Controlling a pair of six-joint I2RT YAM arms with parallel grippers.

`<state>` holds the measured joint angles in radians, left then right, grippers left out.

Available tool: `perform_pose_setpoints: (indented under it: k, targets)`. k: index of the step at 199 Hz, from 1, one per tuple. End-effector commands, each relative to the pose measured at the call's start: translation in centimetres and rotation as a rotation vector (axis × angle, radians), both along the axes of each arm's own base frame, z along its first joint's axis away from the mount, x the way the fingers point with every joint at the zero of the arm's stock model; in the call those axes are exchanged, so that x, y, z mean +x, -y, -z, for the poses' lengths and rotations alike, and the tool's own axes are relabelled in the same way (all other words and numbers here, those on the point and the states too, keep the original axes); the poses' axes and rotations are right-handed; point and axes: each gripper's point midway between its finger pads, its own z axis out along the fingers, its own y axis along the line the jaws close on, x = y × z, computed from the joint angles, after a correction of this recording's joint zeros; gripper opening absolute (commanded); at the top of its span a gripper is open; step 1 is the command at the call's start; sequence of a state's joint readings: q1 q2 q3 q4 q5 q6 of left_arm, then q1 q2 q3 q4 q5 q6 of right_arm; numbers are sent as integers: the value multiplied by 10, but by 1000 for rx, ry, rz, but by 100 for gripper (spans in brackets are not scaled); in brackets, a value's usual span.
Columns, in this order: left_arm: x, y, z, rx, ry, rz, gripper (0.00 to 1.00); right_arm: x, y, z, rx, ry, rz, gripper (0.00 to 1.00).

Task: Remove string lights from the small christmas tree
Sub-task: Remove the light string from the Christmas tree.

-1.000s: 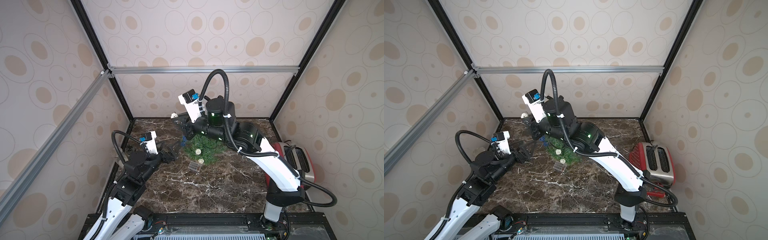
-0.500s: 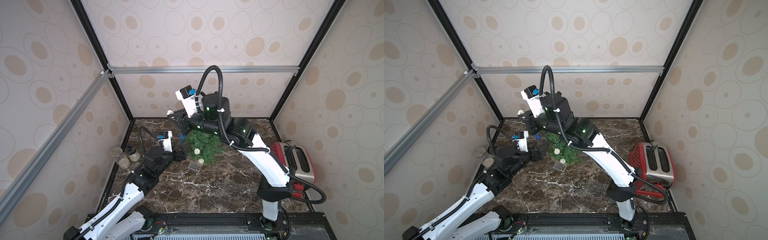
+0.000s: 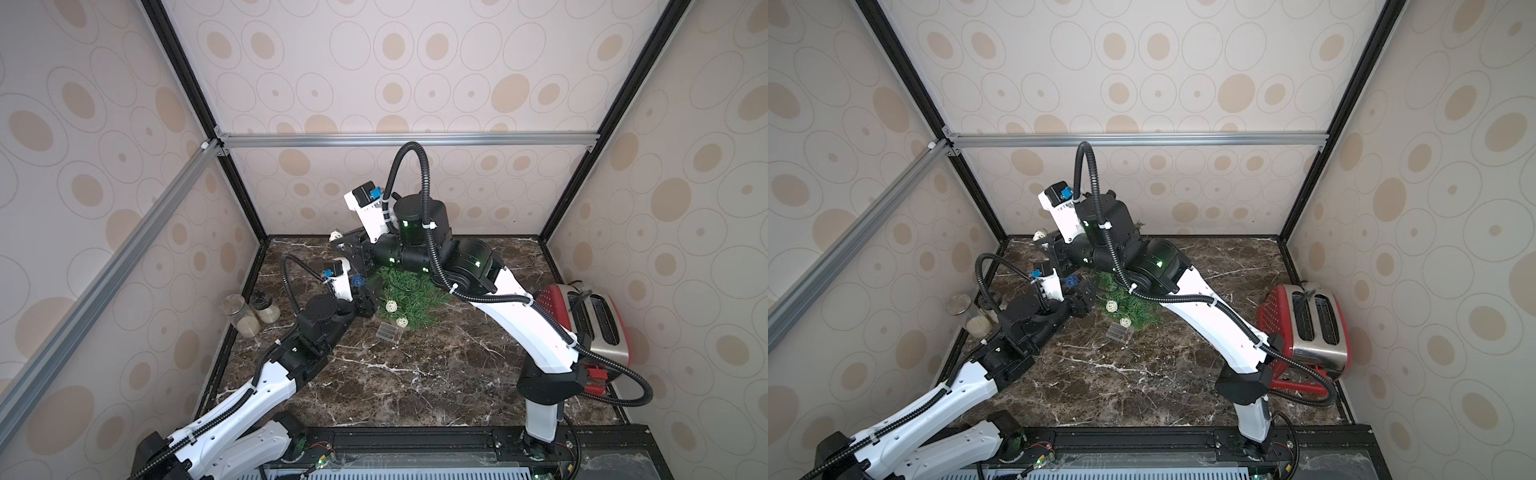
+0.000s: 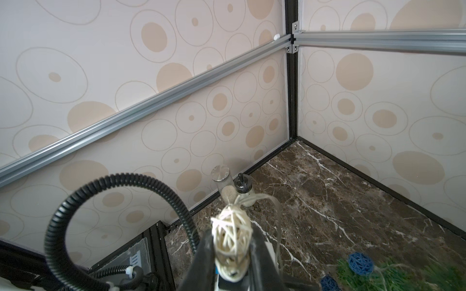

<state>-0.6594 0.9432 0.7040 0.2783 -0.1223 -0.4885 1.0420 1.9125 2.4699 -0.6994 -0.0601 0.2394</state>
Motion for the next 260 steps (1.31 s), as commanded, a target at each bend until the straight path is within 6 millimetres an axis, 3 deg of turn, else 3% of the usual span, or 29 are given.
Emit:
perform_pose_setpoints:
  k: [1, 24, 53, 71, 102, 107, 127, 160, 187, 224, 260]
  targets:
    - [4, -3, -27, -13, 65, -37, 48, -9, 13, -26, 65, 27, -7, 15]
    - [2, -7, -26, -5, 56, -45, 30, -9, 16, -25, 57, 32, 0, 15]
    - [-3, -16, -22, 0, 36, -74, 16, -10, 18, -24, 58, 32, 1, 15]
    - [-6, -22, -21, -7, 18, -86, 0, -10, 21, -23, 54, 33, 6, 18]
    - [-16, -41, -28, -26, -6, -143, 0, -9, 30, -25, 63, 37, 29, 34]
    - [-18, -45, -31, -30, -12, -155, 0, -7, 29, -14, 45, 23, 33, 37]
    - [-28, -59, -46, -56, -12, -183, 0, -3, 38, -11, 51, 14, 52, 45]
    - [-37, -58, -78, -101, -1, -150, 0, 1, 52, -4, 56, -6, 70, 60]
    - [-31, -79, -85, -38, -31, -273, 0, 0, 61, -1, 60, -18, 66, 69]
    - [-19, -108, -94, 83, -42, -464, 0, -3, 78, -4, 55, -7, 71, 75]
    - [0, -153, -100, 126, -85, -648, 0, -2, 98, -7, 68, -2, 81, 77]
